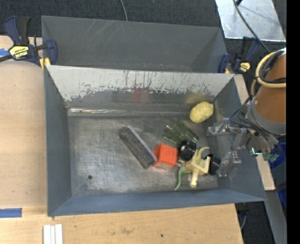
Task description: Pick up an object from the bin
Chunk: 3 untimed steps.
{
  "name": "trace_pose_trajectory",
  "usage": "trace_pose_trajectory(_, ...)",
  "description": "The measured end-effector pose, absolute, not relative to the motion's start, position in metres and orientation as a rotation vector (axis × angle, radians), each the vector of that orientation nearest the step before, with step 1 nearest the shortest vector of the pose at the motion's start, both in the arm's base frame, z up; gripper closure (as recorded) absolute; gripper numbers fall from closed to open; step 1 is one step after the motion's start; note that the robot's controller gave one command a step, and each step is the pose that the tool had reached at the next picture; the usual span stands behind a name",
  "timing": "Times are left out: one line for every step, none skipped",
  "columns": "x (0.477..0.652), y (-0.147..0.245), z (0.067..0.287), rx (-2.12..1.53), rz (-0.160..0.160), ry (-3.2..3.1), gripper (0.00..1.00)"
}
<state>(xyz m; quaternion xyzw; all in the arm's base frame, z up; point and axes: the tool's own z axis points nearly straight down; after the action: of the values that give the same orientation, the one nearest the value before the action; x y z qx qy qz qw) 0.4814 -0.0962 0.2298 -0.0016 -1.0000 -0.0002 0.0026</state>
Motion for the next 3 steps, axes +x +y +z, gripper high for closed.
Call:
trace_pose_trajectory(0.483, -0.096, 0.234, -0.001, 0.001, -3.145, 0.00)
trace_pose_trajectory(0.487, -0.094, 0.181, 0.037, 0.003, -3.151, 0.00)
trace_pose_trajectory(0.490, -0.101, 0.114, -0.060, 0.004, -3.153, 0.00)
